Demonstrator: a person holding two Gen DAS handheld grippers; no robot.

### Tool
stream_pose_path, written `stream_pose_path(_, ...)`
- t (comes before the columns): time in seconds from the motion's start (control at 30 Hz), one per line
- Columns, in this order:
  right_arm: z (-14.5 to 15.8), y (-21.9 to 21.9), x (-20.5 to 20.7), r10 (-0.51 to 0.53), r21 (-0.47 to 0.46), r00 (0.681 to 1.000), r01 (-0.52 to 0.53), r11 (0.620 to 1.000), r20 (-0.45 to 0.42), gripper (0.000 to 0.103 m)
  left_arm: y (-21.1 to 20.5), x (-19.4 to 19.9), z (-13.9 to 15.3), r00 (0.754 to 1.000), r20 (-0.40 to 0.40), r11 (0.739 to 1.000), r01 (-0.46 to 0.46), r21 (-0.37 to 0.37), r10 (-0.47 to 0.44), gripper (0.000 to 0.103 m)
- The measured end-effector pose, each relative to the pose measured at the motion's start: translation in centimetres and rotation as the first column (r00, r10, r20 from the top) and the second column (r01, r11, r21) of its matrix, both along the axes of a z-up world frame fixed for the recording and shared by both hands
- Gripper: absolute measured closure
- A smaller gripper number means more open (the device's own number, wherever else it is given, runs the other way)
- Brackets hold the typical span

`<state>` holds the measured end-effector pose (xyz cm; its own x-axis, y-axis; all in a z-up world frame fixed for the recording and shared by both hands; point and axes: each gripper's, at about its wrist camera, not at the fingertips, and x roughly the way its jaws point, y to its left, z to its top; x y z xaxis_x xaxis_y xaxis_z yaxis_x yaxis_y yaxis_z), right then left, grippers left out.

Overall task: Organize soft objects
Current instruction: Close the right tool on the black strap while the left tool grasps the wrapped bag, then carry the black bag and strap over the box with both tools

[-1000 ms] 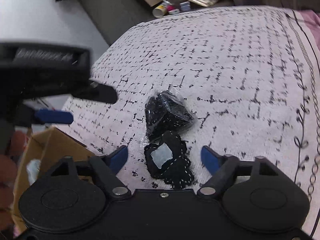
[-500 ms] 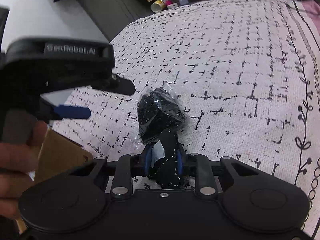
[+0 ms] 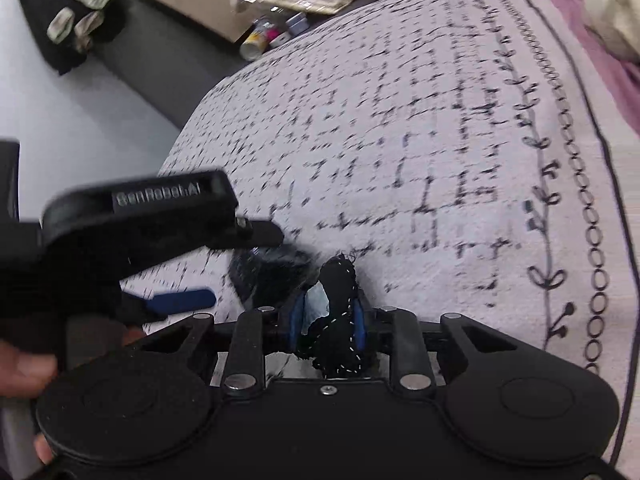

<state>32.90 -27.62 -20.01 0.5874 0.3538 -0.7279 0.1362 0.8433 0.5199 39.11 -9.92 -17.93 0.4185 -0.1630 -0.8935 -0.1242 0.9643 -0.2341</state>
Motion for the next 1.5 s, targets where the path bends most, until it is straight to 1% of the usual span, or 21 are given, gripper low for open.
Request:
stream_pose_path(0.07,0.0,-0.6,-0.1,-0.024,0.015,1.000,0.024,1.000,-0.002,0.078,-0.2,0.0,-0.5,1.000,-0.007,1.000,-0.012,-0.010,0.012,0.021)
stream_pose_path(0.13,-0.1,-0.7,-0.1,-0.031,0.025,0.999,0.031,0.999,-0.007,0.078,-0.2,0.0,-1.1,0.999,-0.004,0.998,-0.038,-0.039,0.038,0.022)
stream_pose_path(0.23,-0.1,-0.5,-0.2,-0.024,0.009,1.000,0.024,1.000,-0.001,0.078,0.5,-0.1,-1.5,0.995,-0.010,0.992,-0.104,-0.065,0.104,0.034)
stream_pose_path(0.27,0.0,-0.4,-0.2,-0.021,0.003,1.000,0.021,1.000,0.003,0.078,0.6,-0.2,-1.4,0.994,-0.004,0.992,-0.107,-0.071,0.107,0.044)
stream_pose_path(0.3,0.0,-0.3,-0.2,-0.018,-0.001,1.000,0.018,1.000,0.006,0.078,0.6,-0.2,-1.2,0.995,-0.003,0.992,-0.104,-0.071,0.104,0.050)
stream_pose_path(0.33,0.0,-0.1,-0.1,-0.016,-0.005,1.000,0.016,1.000,0.008,0.078,0.7,-0.3,-1.0,0.995,-0.003,0.992,-0.099,-0.074,0.099,0.053)
stream_pose_path(0.4,0.2,0.1,-0.1,-0.010,-0.010,1.000,0.011,1.000,0.014,0.078,1.1,-0.6,-0.5,0.994,0.005,0.992,-0.107,-0.073,0.108,0.062)
stream_pose_path(0.53,0.5,0.3,-0.4,-0.003,-0.001,1.000,0.003,1.000,0.026,0.078,1.9,-1.5,0.8,0.993,0.035,0.992,-0.112,-0.060,0.114,0.064)
stream_pose_path(0.73,2.3,0.7,-1.1,0.027,-0.008,0.996,-0.027,1.000,0.088,0.078,3.1,-3.3,3.2,0.991,0.065,0.993,-0.110,-0.052,0.113,0.064)
stream_pose_path(0.9,3.2,1.3,-1.5,0.050,0.013,0.992,-0.052,0.999,0.120,0.078,4.2,-4.8,5.3,0.989,0.104,0.994,-0.106,-0.033,0.109,0.064)
stream_pose_path(1.07,4.4,2.2,-2.0,0.084,0.020,0.983,-0.089,0.996,0.162,0.078,5.7,-6.4,6.9,0.984,0.125,0.992,-0.128,-0.018,0.129,0.064)
stream_pose_path(1.33,6.0,3.9,-2.8,0.149,0.024,0.968,-0.157,0.987,0.201,0.078,8.6,-9.5,9.3,0.974,0.156,0.985,-0.169,0.016,0.164,0.064)
stream_pose_path(1.5,7.3,5.1,-3.8,0.186,0.023,0.954,-0.197,0.980,0.233,0.078,10.8,-11.4,10.7,0.966,0.174,0.980,-0.199,0.023,0.192,0.064)
